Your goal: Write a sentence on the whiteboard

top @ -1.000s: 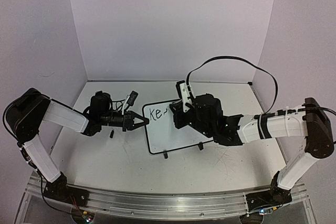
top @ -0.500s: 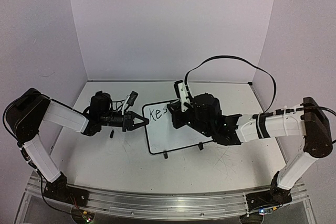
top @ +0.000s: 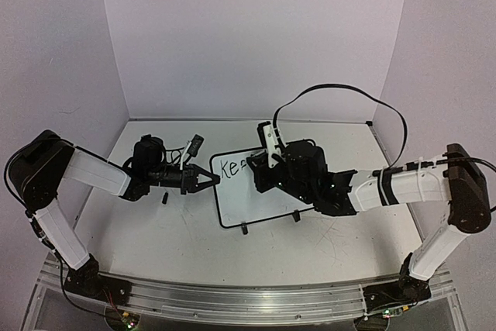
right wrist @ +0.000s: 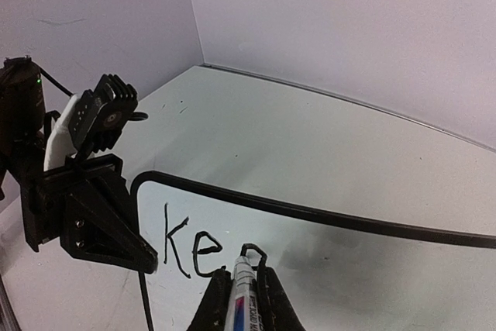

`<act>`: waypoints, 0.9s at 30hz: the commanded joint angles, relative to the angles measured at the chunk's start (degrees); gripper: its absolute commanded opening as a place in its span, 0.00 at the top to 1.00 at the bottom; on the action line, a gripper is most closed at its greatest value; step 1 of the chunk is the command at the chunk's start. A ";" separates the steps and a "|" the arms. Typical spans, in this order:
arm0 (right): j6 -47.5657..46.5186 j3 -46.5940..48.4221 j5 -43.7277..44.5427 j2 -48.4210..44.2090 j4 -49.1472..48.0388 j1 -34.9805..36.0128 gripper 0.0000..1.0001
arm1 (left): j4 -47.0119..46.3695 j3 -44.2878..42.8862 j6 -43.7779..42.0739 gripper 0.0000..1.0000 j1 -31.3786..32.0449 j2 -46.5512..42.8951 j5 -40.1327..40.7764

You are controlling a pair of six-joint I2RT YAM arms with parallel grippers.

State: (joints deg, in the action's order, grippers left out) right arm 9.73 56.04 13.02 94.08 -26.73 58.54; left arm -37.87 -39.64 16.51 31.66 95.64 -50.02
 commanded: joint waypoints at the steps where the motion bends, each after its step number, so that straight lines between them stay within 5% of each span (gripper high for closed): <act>1: 0.88 -1.16 0.40 -0.44 0.74 -0.41 1.00 | -0.51 -0.59 -0.61 1.00 -0.02 -2.08 -1.59; 27: 0.68 -2.66 2.14 -2.54 2.72 -0.39 1.00 | -0.21 -0.66 -0.52 1.00 -0.03 -1.91 -1.67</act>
State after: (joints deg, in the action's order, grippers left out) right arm 10.70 54.19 12.17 93.46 -25.43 58.59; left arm -37.52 -39.64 16.49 31.66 95.64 -49.76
